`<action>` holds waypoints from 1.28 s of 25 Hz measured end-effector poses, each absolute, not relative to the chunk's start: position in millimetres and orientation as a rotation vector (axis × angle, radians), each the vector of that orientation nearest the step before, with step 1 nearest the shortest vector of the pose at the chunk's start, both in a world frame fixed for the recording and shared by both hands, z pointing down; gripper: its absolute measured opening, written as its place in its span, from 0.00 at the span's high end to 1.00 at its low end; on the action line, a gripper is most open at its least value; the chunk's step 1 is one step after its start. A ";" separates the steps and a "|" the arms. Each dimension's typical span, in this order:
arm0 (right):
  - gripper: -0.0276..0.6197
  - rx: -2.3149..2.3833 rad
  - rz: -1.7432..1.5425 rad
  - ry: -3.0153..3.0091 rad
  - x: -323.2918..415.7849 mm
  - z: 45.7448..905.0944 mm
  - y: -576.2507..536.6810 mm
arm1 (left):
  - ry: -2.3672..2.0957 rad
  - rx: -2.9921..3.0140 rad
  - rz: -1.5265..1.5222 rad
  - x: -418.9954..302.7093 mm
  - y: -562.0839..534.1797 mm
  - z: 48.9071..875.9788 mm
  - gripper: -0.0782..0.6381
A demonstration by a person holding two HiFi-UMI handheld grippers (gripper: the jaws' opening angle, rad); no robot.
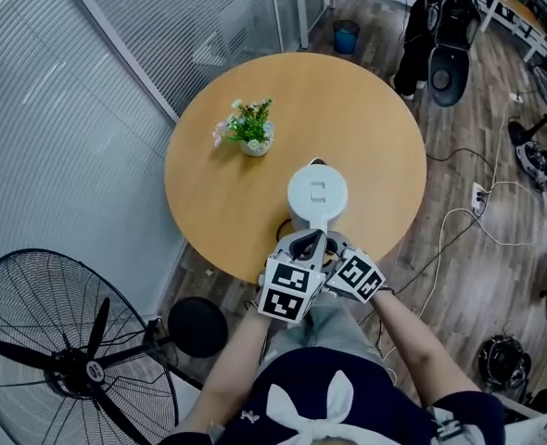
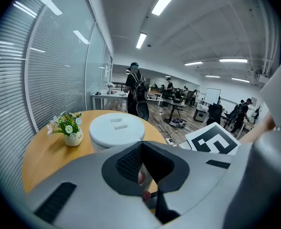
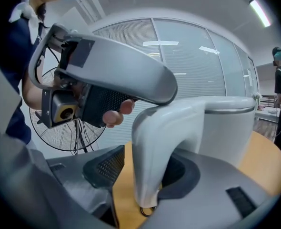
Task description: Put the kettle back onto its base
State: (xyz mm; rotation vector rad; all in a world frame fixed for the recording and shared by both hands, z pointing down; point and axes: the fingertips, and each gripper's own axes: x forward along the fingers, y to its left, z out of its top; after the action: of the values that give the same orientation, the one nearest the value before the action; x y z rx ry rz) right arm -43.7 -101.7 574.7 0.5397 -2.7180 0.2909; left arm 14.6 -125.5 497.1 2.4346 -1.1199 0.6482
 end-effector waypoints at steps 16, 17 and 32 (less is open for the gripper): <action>0.64 0.704 0.393 -2.690 10.6 561.0 -94.9 | -1.164 2.390 0.422 7.4 -127.4 496.2 0.86; 0.65 0.713 0.396 -2.707 10.4 553.8 -93.8 | -1.161 2.391 0.395 6.1 -126.5 495.9 0.86; 0.90 1.173 0.222 -2.701 27.4 471.9 -98.8 | -1.269 2.426 0.191 -31.7 -109.2 447.9 0.86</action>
State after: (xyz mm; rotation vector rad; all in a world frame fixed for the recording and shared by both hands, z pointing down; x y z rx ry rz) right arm 27.4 -98.8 471.9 1.1733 -2.7007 0.2220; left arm -31.7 -109.2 447.9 2.4262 -1.2687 0.1914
